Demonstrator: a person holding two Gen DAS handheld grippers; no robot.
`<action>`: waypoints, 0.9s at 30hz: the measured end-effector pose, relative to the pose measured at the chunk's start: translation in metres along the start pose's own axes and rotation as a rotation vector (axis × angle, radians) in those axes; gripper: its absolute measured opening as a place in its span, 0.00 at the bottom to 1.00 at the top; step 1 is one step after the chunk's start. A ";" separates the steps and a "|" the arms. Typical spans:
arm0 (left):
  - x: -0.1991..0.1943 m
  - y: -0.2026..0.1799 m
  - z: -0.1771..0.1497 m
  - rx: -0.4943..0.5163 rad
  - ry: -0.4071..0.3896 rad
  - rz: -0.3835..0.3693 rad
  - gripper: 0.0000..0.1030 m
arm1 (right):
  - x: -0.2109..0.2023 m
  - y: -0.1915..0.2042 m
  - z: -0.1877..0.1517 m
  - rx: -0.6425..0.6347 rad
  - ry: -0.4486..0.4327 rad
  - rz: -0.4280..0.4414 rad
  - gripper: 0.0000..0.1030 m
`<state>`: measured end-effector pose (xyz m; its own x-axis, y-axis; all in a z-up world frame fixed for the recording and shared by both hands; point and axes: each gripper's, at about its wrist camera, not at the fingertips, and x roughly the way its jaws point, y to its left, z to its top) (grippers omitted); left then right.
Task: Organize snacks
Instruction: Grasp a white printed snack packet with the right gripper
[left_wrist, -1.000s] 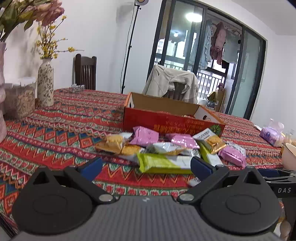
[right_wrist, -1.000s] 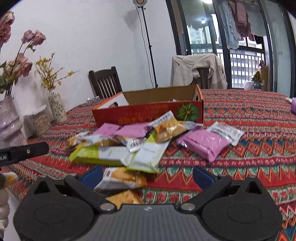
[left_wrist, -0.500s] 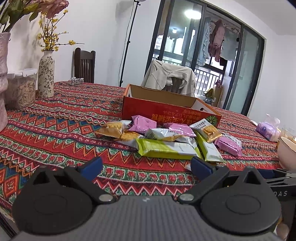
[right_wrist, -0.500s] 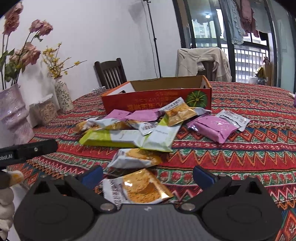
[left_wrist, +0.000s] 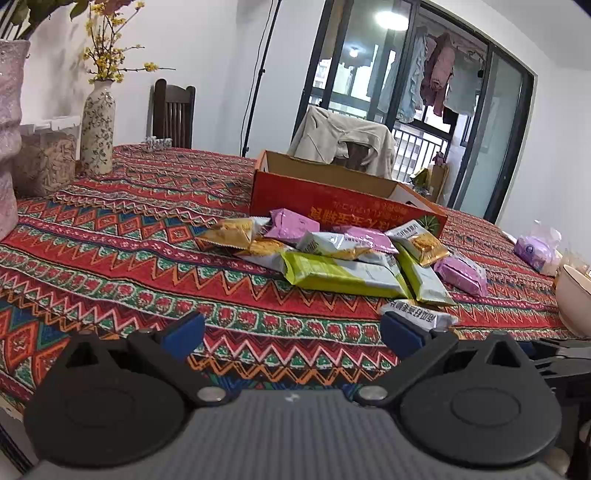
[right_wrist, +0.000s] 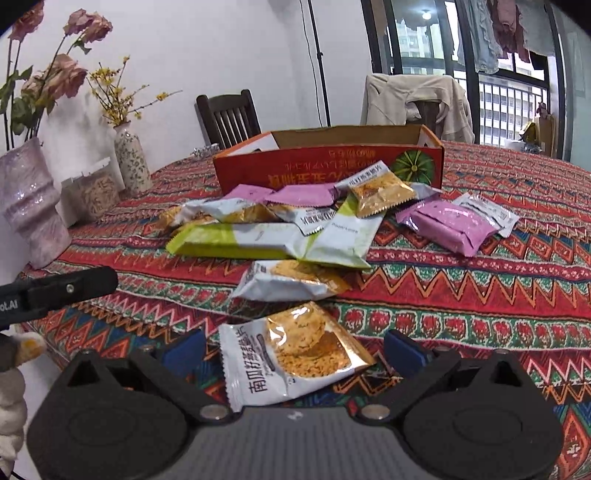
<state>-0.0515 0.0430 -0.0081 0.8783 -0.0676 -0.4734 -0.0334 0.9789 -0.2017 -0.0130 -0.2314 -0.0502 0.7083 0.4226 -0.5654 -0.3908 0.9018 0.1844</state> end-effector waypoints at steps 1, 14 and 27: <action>0.001 -0.001 0.000 0.001 0.003 -0.002 1.00 | 0.002 0.000 -0.001 -0.003 -0.001 -0.001 0.98; 0.004 -0.003 -0.002 -0.004 0.028 0.011 1.00 | 0.002 0.011 -0.012 -0.148 -0.065 -0.034 0.70; 0.003 -0.019 -0.001 0.011 0.033 0.013 1.00 | -0.020 0.000 -0.014 -0.163 -0.128 0.018 0.42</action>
<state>-0.0484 0.0239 -0.0066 0.8617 -0.0613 -0.5038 -0.0390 0.9817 -0.1862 -0.0351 -0.2411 -0.0501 0.7656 0.4556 -0.4542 -0.4865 0.8720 0.0546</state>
